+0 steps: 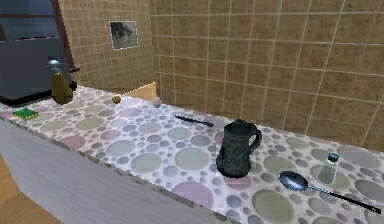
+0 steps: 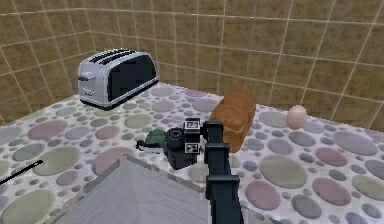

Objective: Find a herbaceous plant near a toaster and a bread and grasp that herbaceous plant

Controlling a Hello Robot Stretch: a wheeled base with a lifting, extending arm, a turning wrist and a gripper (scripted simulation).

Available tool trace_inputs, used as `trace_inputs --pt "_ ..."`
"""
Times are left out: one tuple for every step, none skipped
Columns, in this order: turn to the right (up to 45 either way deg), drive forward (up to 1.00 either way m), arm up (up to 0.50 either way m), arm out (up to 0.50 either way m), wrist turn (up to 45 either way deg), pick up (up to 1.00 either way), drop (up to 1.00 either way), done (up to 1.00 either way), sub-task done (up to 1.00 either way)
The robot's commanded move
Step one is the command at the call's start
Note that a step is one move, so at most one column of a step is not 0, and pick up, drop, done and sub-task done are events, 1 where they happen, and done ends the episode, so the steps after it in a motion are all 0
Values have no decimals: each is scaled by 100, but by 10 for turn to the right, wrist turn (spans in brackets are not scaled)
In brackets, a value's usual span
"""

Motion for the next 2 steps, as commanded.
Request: trace_inputs --pt "0 0 0 0 0 100 0 0 0" --pt "0 0 10 0 0 0 0 0 0"
